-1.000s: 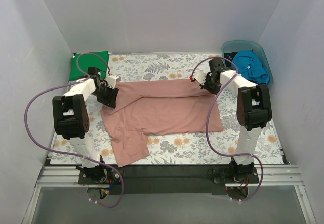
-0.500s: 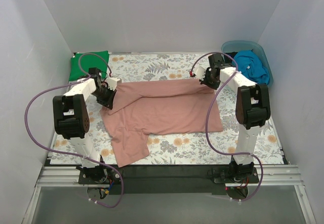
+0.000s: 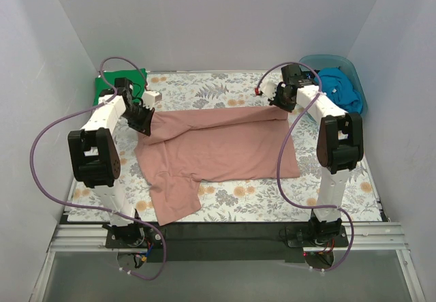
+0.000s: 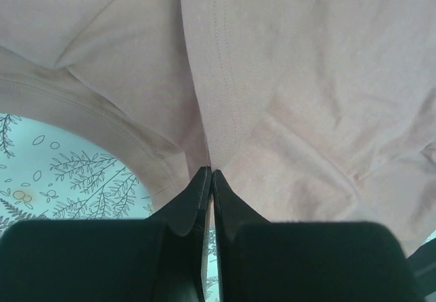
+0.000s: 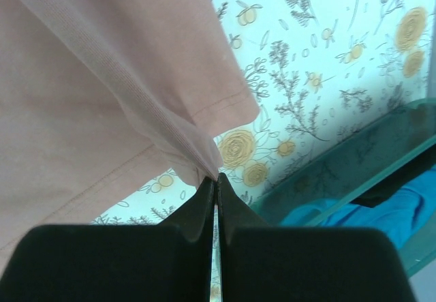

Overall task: Fold and stack the t-shirts
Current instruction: Fold the tshirt

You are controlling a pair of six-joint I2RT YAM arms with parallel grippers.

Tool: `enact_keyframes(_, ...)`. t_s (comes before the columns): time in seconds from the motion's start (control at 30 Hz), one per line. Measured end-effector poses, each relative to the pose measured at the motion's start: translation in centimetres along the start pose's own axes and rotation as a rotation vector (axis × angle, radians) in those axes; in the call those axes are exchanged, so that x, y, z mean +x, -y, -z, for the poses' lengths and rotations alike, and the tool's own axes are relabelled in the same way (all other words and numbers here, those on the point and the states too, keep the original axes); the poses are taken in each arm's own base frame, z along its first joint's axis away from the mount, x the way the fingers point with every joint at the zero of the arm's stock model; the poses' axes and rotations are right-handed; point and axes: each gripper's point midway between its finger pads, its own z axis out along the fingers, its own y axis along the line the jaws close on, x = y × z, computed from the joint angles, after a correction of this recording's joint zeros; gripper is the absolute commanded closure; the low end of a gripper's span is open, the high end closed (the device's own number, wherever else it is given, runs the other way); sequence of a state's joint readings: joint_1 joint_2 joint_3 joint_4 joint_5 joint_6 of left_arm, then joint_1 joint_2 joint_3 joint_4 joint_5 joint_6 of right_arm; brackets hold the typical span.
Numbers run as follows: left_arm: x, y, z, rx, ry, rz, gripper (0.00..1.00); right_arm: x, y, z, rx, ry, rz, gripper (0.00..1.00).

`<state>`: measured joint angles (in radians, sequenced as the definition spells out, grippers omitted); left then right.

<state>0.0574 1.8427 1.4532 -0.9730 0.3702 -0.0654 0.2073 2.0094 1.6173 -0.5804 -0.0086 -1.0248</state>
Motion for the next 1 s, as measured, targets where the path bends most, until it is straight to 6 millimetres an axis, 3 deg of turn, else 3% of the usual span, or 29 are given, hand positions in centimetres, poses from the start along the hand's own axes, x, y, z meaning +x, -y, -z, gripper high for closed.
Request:
enact_keyframes(0.2, 0.1, 0.9, 1.3, 0.015, -0.006, -0.002, 1.00, -0.7, 1.3, 0.6, 0.032, 0.012, 0.020, 0.99)
enact_keyframes(1.0, -0.9, 4.5, 6.2, 0.102, 0.037, -0.034, 1.00, 0.1, 2.0, 0.8, 0.042, 0.002, 0.040, 0.99)
